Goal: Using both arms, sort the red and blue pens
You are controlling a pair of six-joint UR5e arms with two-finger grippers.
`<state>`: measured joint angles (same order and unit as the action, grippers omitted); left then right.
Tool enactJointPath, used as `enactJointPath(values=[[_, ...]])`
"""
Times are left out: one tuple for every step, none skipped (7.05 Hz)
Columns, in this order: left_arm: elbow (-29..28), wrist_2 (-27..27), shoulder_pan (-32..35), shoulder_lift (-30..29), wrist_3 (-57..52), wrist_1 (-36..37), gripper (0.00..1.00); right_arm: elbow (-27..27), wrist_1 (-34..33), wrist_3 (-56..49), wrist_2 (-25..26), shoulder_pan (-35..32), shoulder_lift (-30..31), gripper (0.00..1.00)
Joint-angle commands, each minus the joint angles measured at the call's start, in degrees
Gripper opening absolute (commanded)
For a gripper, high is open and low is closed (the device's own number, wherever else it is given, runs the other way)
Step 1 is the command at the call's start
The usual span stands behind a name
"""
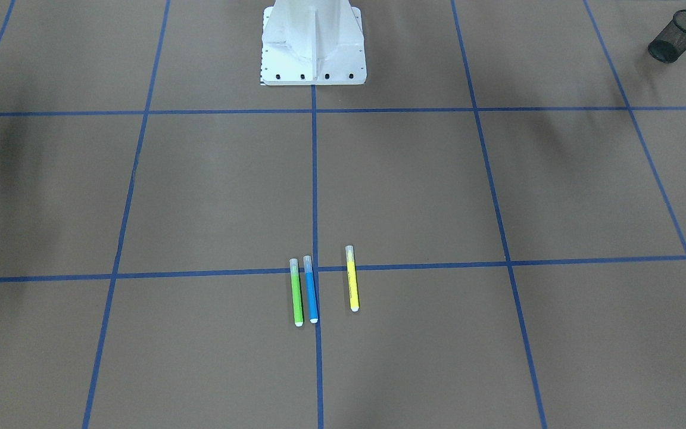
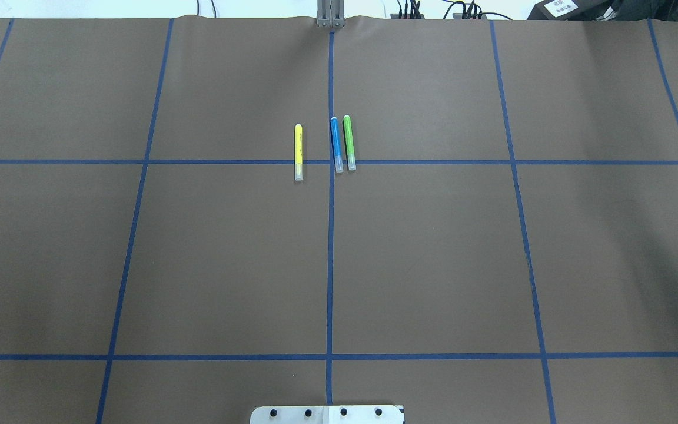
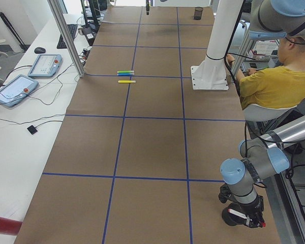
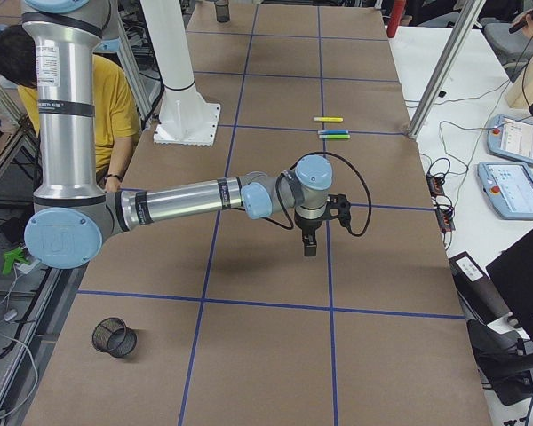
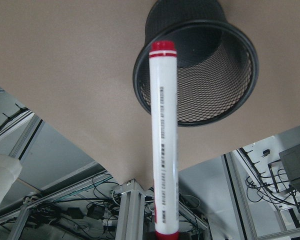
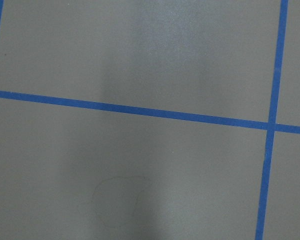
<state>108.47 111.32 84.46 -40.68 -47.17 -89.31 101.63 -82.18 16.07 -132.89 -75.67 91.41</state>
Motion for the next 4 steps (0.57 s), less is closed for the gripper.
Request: enactJointPath(values=[[-0.54,2.33,0.00,0.33,-0.21,0.01,0.00,-0.03,0.00,-0.07,0.00,0.00,0.17,1.00],[-0.80,2.33,0.00,0.77,-1.25,0.01,0.00,-0.03,0.00,-0.07,0.00,0.00,0.17,1.00],[-0.98,2.33,0.00,1.65,-1.96,0.01,0.00,-0.12,0.00,-0.07,0.09,0.00,0.17,1.00],[-1.15,2.33,0.00,2.00,-2.75,0.01,0.00,-0.12,0.00,-0.07,0.00,0.00,0.17,1.00]])
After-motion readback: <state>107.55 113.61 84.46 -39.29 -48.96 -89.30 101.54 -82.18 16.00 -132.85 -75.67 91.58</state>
